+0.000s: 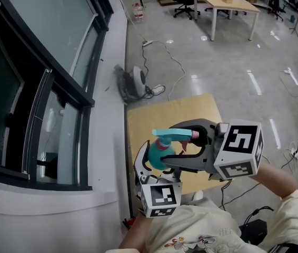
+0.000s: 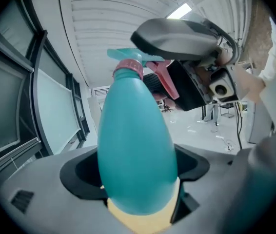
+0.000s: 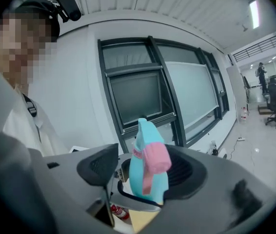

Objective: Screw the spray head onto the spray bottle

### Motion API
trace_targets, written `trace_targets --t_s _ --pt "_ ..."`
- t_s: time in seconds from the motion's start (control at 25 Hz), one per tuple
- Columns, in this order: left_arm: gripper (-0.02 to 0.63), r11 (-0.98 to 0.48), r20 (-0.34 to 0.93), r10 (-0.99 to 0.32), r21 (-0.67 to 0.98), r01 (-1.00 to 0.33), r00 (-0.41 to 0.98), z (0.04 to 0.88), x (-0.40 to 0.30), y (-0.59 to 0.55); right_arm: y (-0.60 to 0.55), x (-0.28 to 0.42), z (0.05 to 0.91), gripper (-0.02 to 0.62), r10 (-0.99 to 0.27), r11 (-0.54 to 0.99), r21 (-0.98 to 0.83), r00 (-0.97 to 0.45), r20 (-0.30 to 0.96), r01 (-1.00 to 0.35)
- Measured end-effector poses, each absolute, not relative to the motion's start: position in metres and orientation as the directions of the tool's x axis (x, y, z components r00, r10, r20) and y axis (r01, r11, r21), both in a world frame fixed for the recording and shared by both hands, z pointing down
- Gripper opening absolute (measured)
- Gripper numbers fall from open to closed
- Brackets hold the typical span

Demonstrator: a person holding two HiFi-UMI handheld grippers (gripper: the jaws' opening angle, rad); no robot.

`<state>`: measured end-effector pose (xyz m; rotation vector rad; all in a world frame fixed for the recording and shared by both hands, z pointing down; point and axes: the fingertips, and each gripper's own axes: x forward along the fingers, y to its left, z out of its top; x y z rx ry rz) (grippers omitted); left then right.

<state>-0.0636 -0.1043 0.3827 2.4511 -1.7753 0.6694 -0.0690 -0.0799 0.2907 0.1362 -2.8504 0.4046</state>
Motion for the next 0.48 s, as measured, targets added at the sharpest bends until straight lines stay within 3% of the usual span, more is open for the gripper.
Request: trace_targets --t_s 0.24,0.48 --pt "0.431 -0.528 0.368 -0.810 -0.116 -0.841 0.458 0.377 -0.057 -0.093 -0.065 -0.036 0.269 0.282 0.038 0.978 -0.208 -0.971 0.236 -0.012" --pt "0.431 -0.733 0.386 -0.651 -0.096 -0.673 0.654 0.372 -0.064 -0.080 -0.063 -0.001 0.239 0.281 0.112 0.985 0.085 -0.937 0.330 0.148"
